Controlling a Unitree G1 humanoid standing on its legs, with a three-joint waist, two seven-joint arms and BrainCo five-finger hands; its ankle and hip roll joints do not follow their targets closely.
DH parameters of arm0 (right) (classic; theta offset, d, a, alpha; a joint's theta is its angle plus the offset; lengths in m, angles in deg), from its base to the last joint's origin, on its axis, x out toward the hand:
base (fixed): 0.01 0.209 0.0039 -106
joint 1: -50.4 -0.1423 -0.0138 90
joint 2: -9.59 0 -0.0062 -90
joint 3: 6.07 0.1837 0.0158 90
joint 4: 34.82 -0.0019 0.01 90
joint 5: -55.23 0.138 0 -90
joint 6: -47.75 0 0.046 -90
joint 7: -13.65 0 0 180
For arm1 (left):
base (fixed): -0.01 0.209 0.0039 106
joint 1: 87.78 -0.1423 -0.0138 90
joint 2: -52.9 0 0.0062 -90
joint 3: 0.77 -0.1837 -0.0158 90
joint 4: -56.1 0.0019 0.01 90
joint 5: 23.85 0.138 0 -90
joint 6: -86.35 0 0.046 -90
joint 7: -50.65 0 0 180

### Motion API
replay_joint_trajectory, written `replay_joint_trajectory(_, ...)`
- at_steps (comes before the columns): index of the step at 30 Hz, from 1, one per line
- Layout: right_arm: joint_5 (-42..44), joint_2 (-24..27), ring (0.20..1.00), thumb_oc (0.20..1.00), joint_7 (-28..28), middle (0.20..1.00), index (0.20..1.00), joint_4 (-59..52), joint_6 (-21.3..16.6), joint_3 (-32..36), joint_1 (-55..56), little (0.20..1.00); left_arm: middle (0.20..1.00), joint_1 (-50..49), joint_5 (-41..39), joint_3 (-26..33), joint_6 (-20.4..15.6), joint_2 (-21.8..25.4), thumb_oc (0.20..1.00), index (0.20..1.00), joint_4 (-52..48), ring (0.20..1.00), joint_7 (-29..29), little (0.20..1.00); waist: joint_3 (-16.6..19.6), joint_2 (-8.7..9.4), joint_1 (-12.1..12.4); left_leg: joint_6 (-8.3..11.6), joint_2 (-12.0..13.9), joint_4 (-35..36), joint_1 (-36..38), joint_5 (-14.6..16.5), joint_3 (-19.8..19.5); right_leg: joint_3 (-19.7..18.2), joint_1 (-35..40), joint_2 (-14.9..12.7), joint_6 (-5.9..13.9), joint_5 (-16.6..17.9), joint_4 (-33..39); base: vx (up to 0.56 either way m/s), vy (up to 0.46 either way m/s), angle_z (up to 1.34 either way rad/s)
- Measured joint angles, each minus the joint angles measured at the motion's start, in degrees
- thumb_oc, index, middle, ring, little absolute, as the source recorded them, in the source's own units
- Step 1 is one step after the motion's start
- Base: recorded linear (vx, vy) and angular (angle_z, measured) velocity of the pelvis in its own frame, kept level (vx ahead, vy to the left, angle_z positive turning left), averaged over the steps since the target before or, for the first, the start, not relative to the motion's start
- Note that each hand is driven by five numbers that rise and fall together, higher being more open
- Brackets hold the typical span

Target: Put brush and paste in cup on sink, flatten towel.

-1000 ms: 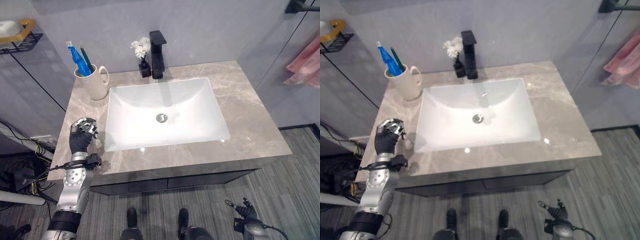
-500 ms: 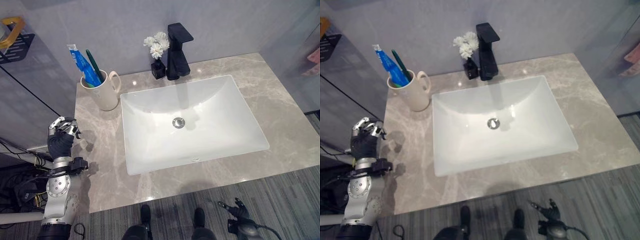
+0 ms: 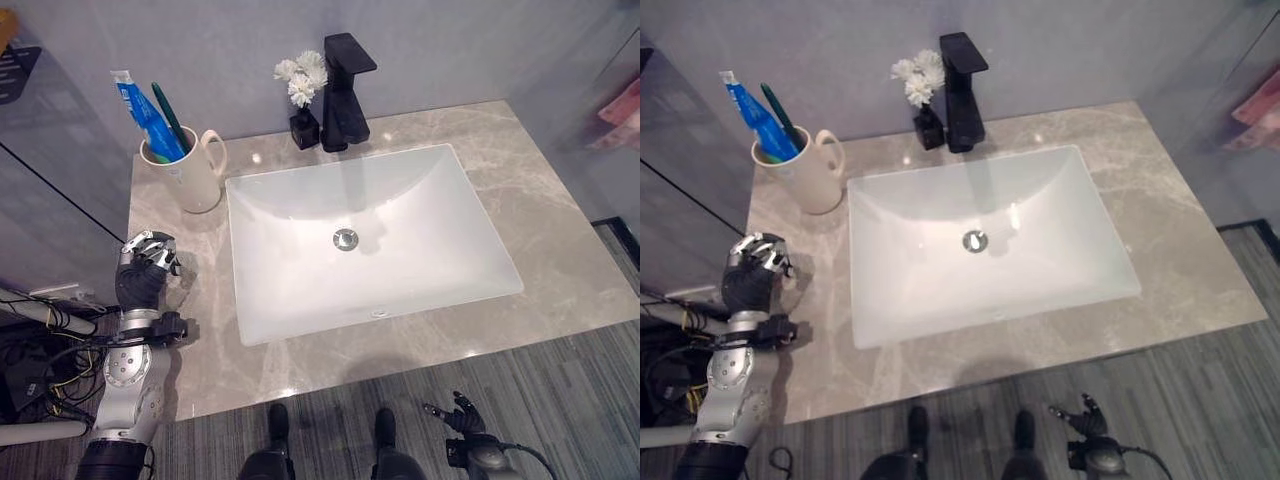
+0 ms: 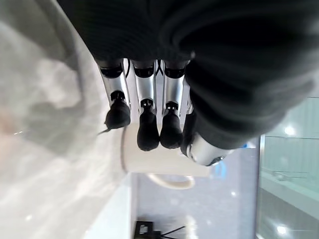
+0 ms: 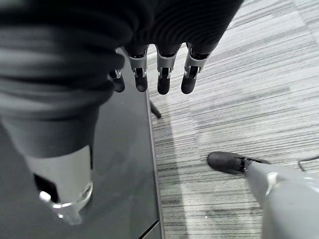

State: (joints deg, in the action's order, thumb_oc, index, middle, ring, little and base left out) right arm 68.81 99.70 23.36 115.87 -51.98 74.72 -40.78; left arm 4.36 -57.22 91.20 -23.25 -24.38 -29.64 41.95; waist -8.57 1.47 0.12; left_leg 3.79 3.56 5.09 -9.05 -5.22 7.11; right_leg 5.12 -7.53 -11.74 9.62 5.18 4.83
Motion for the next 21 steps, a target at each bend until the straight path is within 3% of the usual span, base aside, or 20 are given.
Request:
replay_joint_trajectory(13, -0.89, 0.66, 1.0, 1.0, 0.0, 1.0, 1.0, -0.76, 0.14, -0.24, -0.35, 1.0, 0.2, 9.59, -2.1, -0.5, 0.15, 6.6, 0.2, 0.2, 9.99, 0.2, -2.13, 0.2, -0.12, 0.01, -1.16, 0.01, -0.08, 0.0, -1.98, -0.03, 1.67, -1.63, -3.02, -0.06, -0.02, 0.94, -0.01, 0.0, 0.0, -0.06)
replay_joint_trajectory(21, -0.96, 0.76, 1.0, 1.0, -0.03, 1.0, 1.0, -1.0, 0.37, -2.82, -1.84, 1.0, 0.2, 18.14, -2.71, -3.0, 1.02, 14.05, 0.2, 0.2, 16.42, 0.2, -2.4, 0.2, -2.35, 1.08, -1.44, -0.01, -0.1, 0.0, -3.23, -0.37, 2.96, -3.06, -5.17, -0.06, -0.13, 1.94, -0.01, 0.0, 0.006, -0.08)
